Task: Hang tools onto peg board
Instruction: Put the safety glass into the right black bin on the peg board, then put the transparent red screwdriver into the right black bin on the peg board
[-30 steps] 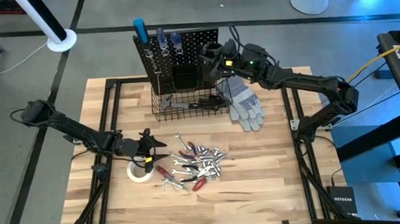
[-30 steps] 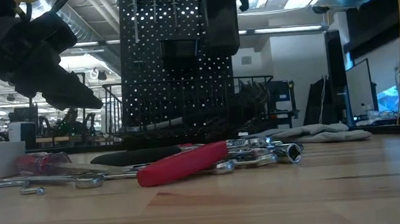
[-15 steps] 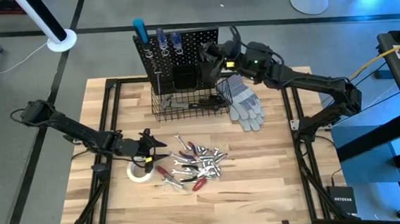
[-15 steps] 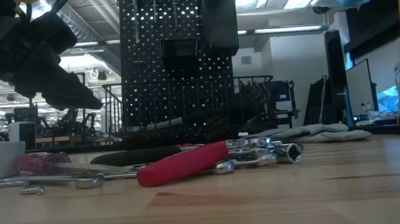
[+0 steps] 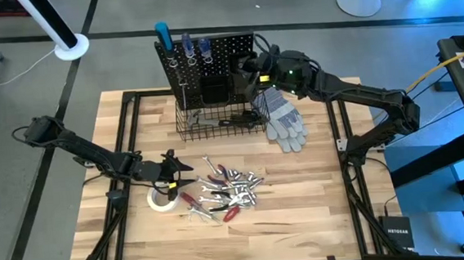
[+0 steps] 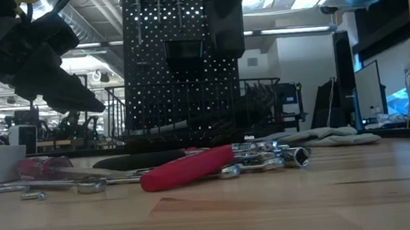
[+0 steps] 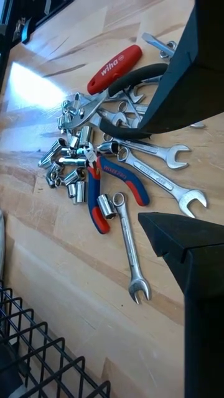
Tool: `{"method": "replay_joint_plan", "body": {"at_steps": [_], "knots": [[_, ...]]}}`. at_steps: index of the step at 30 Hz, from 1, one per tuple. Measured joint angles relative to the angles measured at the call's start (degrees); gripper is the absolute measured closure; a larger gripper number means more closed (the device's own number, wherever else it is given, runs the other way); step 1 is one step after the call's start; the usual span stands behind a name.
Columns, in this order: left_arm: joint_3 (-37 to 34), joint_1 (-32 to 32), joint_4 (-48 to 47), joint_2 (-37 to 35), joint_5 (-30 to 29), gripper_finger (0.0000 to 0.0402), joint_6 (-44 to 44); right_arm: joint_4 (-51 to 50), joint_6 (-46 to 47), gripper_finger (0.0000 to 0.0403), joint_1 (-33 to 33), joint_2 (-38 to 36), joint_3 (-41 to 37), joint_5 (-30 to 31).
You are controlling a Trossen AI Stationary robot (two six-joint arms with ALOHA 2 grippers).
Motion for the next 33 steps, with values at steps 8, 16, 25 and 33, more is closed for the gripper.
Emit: {"method": "replay_joint_plan", "body": {"at_steps": [8, 16, 25, 33], "knots": [[0.00, 0.00, -0.07, 0.00, 0.22, 0.0192, -0.02, -13.00, 0.79, 0.0215, -0.05, 0.29, 7.88, 0.16], [0.00, 0.00, -0.11, 0.00, 0.34, 0.0192, 0.00, -27.19, 3.20, 0.0183, -0.04, 0.39, 14.24, 1.12], [0.00, 0.00, -0.15, 0.00, 0.34, 0.0192, -0.01, -37.71, 3.37, 0.0182, 4.62, -0.14, 18.75, -1.79], [0.00, 0.00, -0.15, 0.00, 0.34, 0.0192, -0.03, -41.85, 3.39, 0.0182, 20.52, 0.37, 16.14, -3.02]]}}
